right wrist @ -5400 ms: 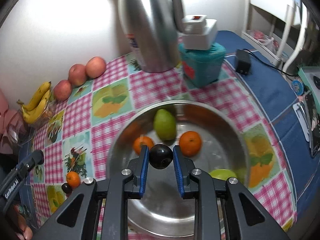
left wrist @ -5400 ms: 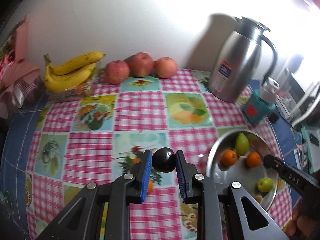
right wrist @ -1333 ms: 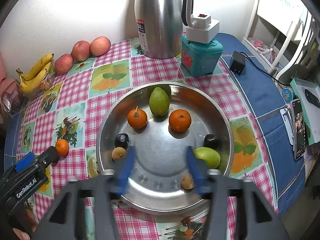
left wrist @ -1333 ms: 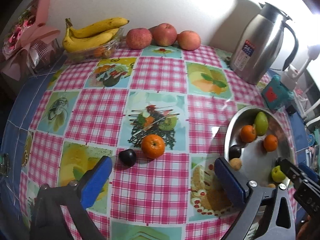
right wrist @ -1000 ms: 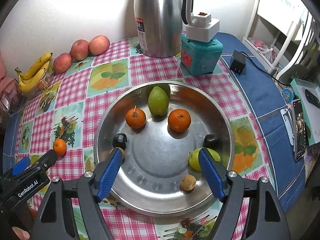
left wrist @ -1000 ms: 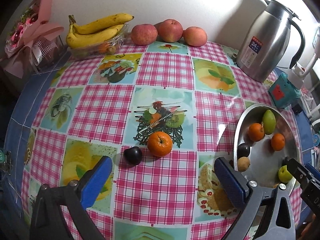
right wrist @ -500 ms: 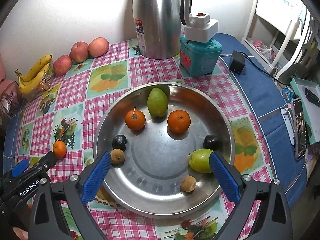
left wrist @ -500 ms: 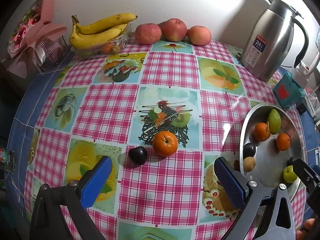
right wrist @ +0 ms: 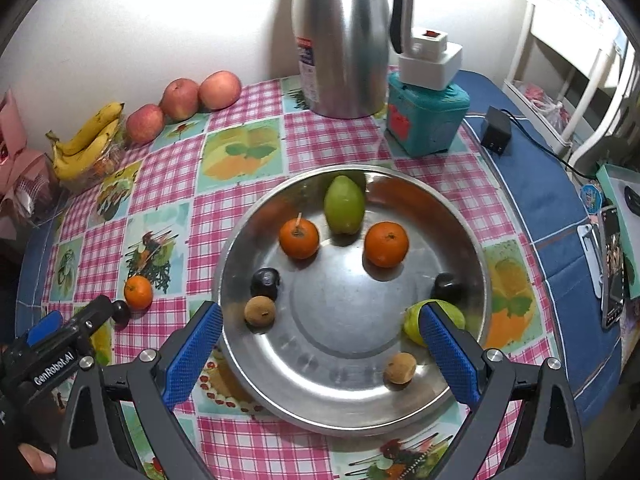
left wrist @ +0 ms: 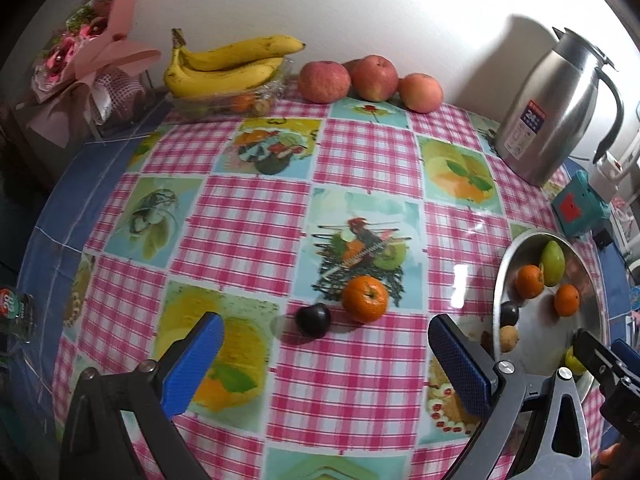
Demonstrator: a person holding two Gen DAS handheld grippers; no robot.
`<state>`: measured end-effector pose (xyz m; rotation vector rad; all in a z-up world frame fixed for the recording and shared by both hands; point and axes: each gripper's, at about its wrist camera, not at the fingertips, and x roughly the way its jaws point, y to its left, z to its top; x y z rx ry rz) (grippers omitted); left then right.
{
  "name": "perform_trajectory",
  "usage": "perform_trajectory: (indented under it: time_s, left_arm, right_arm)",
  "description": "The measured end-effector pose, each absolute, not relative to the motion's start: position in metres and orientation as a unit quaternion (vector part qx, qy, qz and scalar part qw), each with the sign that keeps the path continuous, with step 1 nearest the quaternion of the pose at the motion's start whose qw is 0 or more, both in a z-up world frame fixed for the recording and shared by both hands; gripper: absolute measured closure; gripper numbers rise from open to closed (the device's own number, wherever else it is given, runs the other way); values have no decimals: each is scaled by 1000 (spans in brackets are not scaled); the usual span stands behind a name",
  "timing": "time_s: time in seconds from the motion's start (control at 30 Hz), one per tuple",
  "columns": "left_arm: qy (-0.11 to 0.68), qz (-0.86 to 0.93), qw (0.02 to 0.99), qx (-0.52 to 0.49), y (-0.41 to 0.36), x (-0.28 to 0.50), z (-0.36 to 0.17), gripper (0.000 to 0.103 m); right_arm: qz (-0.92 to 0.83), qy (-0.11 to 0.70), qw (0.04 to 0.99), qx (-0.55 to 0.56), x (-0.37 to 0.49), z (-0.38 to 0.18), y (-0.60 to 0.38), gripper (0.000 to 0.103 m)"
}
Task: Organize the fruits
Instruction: 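Withdraw both open grippers from the bowl toward the loose orange, then grasp the orange with the right gripper while the left gripper grasps a dark plum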
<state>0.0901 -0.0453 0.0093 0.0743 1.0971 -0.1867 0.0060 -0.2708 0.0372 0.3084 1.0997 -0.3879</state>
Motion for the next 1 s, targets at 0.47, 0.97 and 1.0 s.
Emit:
perform_trajectory:
  time_s: [0.47, 0.97, 1.0]
  left_arm:
    - [497, -38, 866, 52, 9, 103, 29, 0]
    - [497, -22, 867, -30, 60, 113, 37, 0]
    - [498, -25, 866, -32, 59, 113, 36, 0]
  right_arm:
    - [-135, 522, 835, 114, 27, 38, -225, 5]
    - [-73, 509, 851, 102, 52, 38, -171, 5]
    - [-70, 509, 852, 102, 54, 37, -168, 5]
